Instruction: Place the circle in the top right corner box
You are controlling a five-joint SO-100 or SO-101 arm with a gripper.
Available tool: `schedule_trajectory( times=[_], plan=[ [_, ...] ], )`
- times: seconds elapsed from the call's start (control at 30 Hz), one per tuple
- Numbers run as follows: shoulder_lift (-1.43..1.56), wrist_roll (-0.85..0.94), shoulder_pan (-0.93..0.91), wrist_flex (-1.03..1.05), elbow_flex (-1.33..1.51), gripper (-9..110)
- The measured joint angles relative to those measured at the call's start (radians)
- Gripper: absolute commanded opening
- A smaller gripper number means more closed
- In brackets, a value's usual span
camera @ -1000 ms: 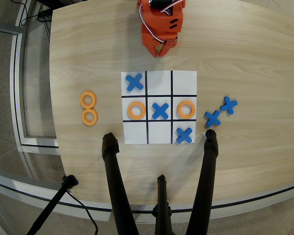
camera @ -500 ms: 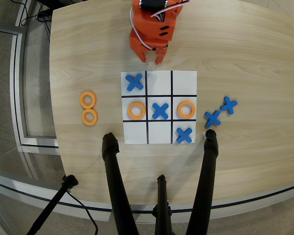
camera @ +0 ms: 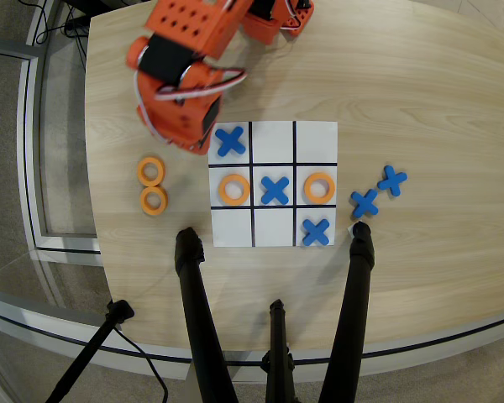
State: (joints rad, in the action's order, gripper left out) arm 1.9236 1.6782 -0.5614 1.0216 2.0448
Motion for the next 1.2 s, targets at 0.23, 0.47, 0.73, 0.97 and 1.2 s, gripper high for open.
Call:
schedule_trajectory(
  times=[0.23, 0.47, 0.73, 0.97, 1.2],
  plan=[
    [-0.322, 0.017, -0.074, -0.017, -0.255, 13],
    [-0.552, 0.017, -0.089, -0.028, -0.445, 13],
    [-0.709, 0.017, -0.092, -0.095, -0.528, 13],
    [-0.788, 0.017, -0.092, -0.121, -0.584, 13],
    [-0.816, 0.014, -0.091, -0.126, -0.588, 13]
  ],
)
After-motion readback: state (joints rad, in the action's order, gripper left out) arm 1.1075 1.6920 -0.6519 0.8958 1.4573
